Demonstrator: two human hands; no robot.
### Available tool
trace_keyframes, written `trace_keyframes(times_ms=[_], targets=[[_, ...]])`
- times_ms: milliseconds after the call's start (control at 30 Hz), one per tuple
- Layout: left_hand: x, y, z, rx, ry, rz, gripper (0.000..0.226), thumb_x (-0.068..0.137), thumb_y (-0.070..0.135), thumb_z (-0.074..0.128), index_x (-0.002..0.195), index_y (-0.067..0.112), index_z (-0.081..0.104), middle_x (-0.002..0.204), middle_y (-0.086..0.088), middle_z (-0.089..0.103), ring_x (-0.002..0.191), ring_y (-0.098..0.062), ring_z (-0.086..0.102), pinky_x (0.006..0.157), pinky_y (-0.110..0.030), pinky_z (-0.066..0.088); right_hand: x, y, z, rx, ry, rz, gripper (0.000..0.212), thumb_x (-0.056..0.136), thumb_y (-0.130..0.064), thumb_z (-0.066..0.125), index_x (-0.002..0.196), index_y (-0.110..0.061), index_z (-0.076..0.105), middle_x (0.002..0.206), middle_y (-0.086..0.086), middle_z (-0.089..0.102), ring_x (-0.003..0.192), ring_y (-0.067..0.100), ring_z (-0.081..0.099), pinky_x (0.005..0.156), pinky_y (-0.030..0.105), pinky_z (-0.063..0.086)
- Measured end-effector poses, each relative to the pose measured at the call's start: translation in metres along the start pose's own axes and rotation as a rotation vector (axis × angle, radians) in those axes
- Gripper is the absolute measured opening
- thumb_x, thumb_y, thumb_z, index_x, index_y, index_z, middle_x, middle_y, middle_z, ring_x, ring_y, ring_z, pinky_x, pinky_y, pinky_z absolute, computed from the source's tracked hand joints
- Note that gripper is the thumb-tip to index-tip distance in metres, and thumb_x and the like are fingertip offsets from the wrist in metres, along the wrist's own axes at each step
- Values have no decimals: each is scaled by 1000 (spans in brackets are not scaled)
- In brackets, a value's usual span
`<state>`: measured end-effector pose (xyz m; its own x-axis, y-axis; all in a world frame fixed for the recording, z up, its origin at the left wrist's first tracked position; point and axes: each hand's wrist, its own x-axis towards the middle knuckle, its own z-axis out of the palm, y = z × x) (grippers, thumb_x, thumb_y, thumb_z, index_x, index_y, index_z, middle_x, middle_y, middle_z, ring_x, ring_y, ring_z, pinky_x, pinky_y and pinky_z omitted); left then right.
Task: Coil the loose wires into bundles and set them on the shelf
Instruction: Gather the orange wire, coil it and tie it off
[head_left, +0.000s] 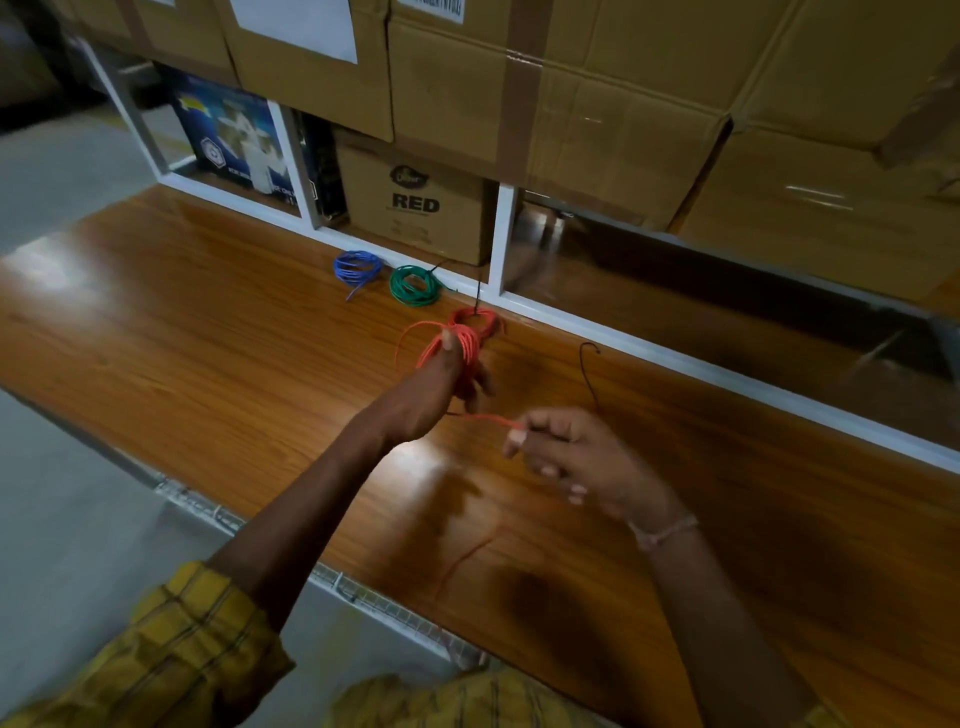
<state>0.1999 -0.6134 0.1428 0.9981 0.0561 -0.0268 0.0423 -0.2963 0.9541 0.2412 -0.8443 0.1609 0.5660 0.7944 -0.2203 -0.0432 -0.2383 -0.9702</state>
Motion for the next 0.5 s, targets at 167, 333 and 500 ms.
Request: trace_keyframes(times_ms=[167, 333, 500], targets=[[-24, -4, 0, 33, -274, -35, 114, 83, 94, 0, 102, -4, 55, 72, -14, 57, 60, -24, 47, 59, -36, 44, 2, -12, -46, 153, 117, -123, 23, 106, -23, 50, 100, -4, 62, 63, 0, 39, 41, 7, 27, 40, 27, 17], [-47, 8, 5, -330, -477, -21, 117, 87, 83, -8, 110, -8, 61, 65, -12, 46, 52, -28, 27, 56, -36, 35, 29, -1, -57, 304, 301, -167, 25, 109, -25, 45, 97, -11, 62, 64, -2, 36, 46, 7, 26, 42, 20, 22], [-45, 38, 2, -686, -521, 104, 126, 85, 83, -16, 121, -15, 55, 60, -14, 37, 48, -25, 22, 56, -45, 26, 55, 31, -19, 114, 397, -34, 24, 103, -29, 61, 81, -26, 71, 59, -13, 52, 44, 1, 35, 41, 18, 25]])
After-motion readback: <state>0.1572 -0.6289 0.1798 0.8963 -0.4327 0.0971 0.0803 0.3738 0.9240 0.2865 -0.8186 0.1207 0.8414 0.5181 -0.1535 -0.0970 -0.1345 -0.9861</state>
